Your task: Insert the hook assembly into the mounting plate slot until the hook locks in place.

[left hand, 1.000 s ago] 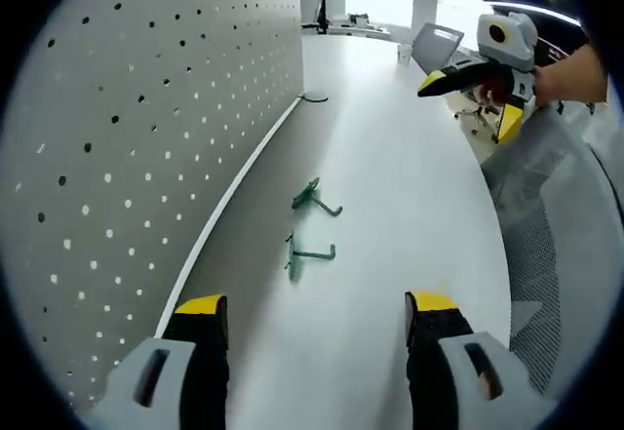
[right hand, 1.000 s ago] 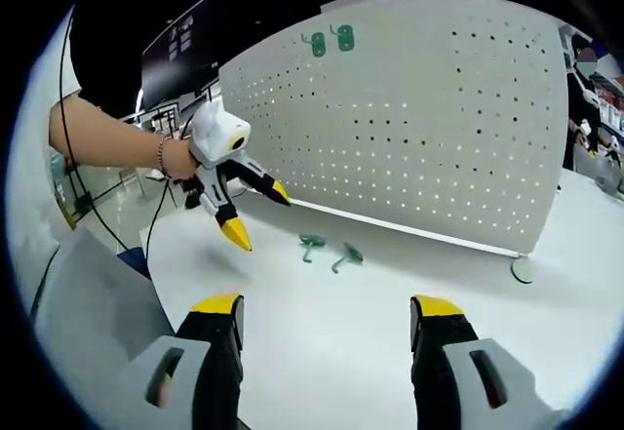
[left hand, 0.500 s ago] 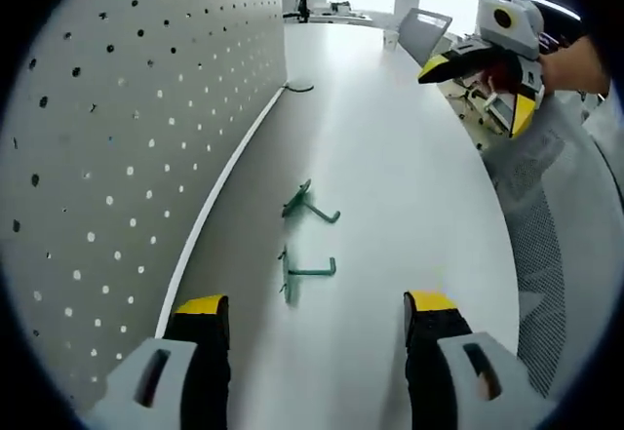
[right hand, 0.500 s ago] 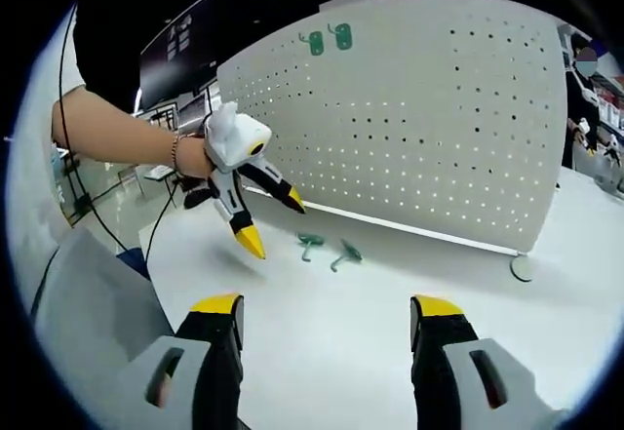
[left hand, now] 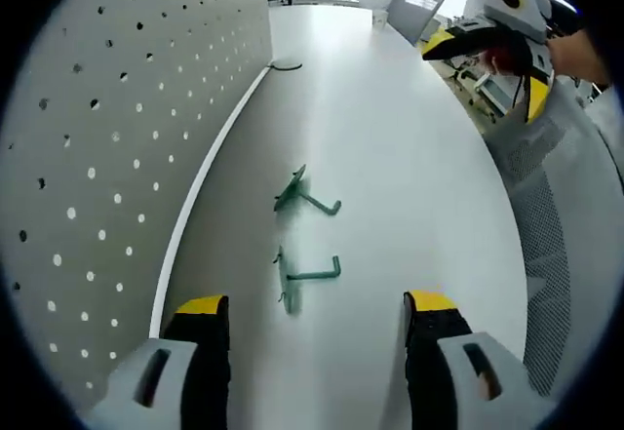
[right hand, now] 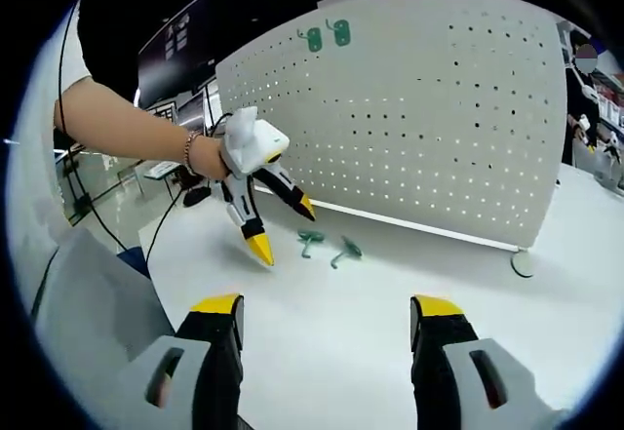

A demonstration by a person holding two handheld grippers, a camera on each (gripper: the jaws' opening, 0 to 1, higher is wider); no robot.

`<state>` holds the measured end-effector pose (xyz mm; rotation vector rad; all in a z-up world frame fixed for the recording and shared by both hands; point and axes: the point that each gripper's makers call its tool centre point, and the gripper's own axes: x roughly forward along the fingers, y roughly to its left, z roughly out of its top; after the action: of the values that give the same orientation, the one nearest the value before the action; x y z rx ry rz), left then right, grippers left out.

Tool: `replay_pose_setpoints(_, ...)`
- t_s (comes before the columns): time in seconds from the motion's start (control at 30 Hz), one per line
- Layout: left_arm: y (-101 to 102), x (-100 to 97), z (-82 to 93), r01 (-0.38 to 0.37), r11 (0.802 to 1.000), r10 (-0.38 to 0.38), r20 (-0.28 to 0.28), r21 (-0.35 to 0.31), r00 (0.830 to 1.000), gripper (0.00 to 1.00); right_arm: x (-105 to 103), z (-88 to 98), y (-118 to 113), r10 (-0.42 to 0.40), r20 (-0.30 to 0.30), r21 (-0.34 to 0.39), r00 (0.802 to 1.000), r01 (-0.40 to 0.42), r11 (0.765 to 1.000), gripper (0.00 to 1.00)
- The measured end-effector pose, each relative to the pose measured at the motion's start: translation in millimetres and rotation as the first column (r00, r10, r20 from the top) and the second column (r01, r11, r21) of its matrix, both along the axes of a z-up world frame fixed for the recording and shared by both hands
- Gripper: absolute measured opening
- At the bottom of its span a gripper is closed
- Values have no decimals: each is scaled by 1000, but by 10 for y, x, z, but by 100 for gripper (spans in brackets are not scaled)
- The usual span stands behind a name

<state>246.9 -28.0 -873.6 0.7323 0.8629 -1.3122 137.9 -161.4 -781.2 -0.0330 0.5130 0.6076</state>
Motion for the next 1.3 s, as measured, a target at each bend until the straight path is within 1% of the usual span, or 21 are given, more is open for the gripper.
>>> replay_pose_setpoints(0.17,0,-24,-76,19,999,-19,-20,27,1000,75,2,-3,-7,-2,-1,2,1000,2,1000,67)
replay_pose_setpoints(0.23,5,-25,-97,25,999,-24,-20,34,1000,75,2,1,-11,-3,-1,3,1000,3,1000,67)
replay_pose_setpoints(0.27,0,-18,-89,32,999,-31,-12,30,999,75,5,8,-18,-7,0,8,1000,7,1000,67)
replay_pose_setpoints(0.37,-15,3,-79,22,1000,-21,-20,21,1000,74,8,11,-34,-15,0,11,1000,15,1000,67)
replay_pose_setpoints(0.43,-17,19,-80,15,1000,-15,-16,19,1000,73,6,9,-35,-15,-1,10,1000,15,1000,67)
replay_pose_setpoints(0.5,-14,36,-91,23,999,-23,6,30,1000,71,6,22,-28,-16,1,13,1000,16,1000,67)
replay_pose_setpoints(0.6,-23,32,-103,35,999,-36,19,34,999,71,10,25,-35,-19,1,16,1000,19,1000,67)
replay_pose_setpoints(0.73,-29,50,-92,11,999,-12,18,30,1000,69,12,24,-43,-20,4,16,1000,20,1000,66)
replay_pose_setpoints(0.87,-32,54,-96,11,1000,-12,19,28,1000,68,14,33,-54,-26,4,21,1000,26,999,66)
replay_pose_setpoints(1.0,-26,92,-86,-2,1000,1,19,24,1000,63,19,33,-66,-31,4,23,1000,31,999,66)
replay_pose_setpoints(1.13,-26,170,-74,-42,999,41,21,16,999,54,18,30,-58,-31,2,23,1000,31,999,66)
replay_pose_setpoints(1.3,-27,201,-66,-64,998,63,25,15,998,45,28,33,-73,-39,4,32,999,39,999,66)
